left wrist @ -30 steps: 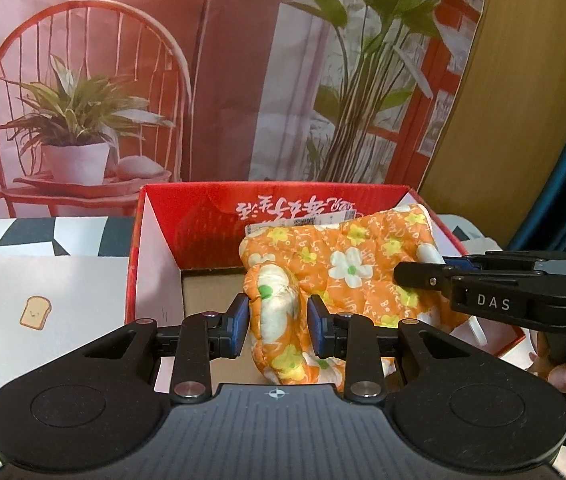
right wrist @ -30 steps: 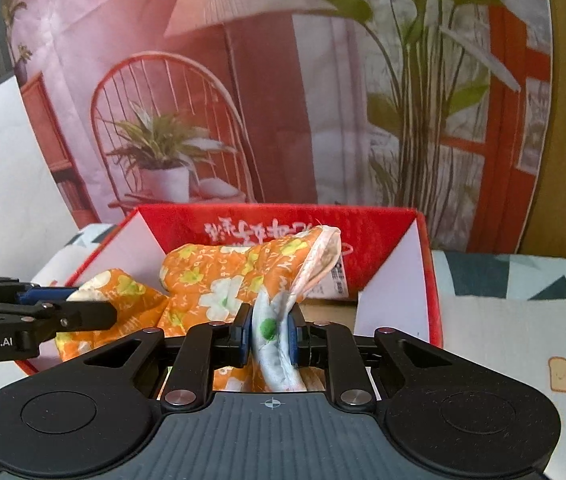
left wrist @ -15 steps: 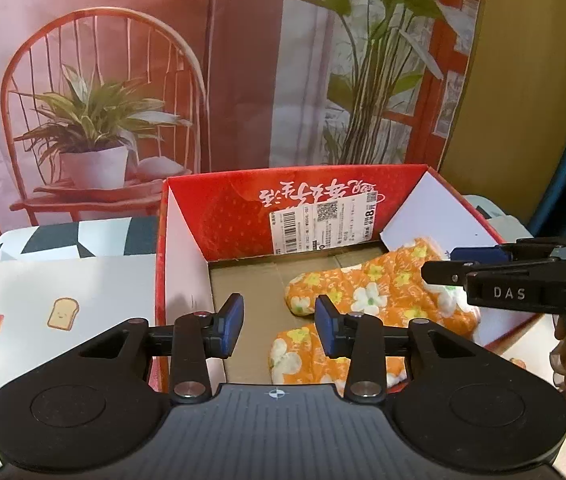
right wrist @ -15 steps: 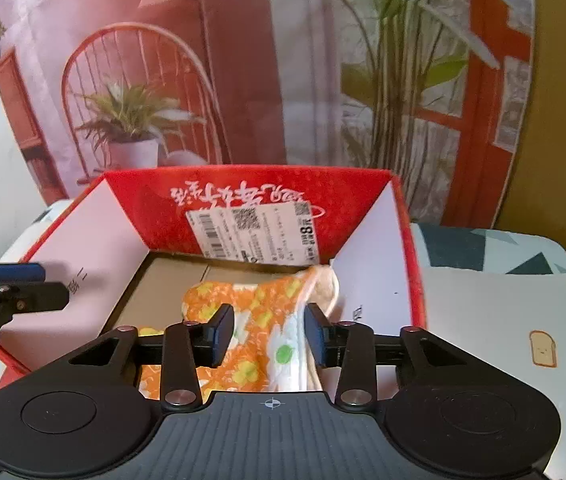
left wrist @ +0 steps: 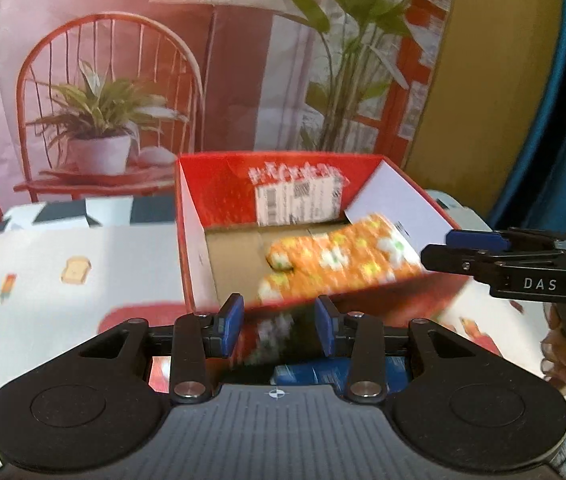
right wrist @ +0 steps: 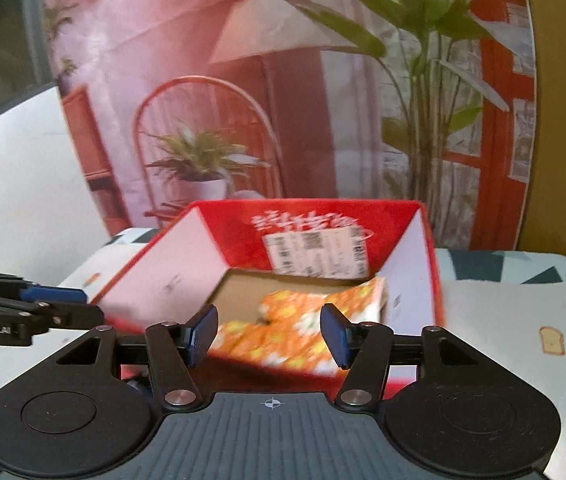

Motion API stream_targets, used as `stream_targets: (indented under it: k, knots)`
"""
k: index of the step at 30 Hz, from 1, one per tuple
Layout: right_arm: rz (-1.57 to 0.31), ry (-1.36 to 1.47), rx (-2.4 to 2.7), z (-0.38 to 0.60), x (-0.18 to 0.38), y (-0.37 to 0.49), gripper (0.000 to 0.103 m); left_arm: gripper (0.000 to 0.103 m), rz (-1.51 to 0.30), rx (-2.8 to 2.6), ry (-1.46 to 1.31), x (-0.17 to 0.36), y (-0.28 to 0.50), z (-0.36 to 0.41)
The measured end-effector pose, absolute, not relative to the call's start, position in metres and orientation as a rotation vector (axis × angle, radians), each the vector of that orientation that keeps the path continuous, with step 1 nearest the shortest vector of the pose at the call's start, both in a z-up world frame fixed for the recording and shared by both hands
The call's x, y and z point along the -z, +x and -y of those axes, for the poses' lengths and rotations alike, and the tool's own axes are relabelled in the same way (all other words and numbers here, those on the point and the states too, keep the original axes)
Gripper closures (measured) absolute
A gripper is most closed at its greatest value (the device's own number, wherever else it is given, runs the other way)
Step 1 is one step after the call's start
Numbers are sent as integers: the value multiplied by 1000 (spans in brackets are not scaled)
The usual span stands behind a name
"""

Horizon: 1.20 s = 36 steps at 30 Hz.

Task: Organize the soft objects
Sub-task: 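Grasp the blue-and-white cotton pad bag with the left gripper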

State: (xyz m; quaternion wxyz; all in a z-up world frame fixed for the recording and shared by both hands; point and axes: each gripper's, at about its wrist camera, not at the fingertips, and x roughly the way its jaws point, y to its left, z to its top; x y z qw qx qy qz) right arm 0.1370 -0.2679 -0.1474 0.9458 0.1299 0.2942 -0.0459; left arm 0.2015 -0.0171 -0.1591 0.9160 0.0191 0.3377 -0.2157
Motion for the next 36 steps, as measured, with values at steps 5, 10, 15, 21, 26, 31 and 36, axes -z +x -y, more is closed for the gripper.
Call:
stream_targets:
  k: [5, 10, 15, 21, 26, 31, 36]
  knots:
    - [-625, 273, 49, 241, 161, 112, 48, 62, -756, 474, 14, 179, 182, 13]
    - [-709, 316, 24, 222, 187, 98, 45, 62, -821, 477, -10, 203, 176, 11]
    - [-765, 350, 1, 212, 205, 87, 44, 62, -850, 486, -15, 217, 172, 10]
    - [-813, 376, -38, 204, 223, 84, 46, 62, -882, 496, -27, 230, 170, 7]
    - [-824, 376, -49, 202, 229, 87, 53, 62, -904, 505, -36, 240, 171, 8]
    - [-826, 387, -51, 208, 233, 91, 54, 62, -913, 512, -34, 245, 173, 12]
    - [-821, 393, -53, 209, 238, 93, 54, 62, -918, 515, -25, 248, 173, 17]
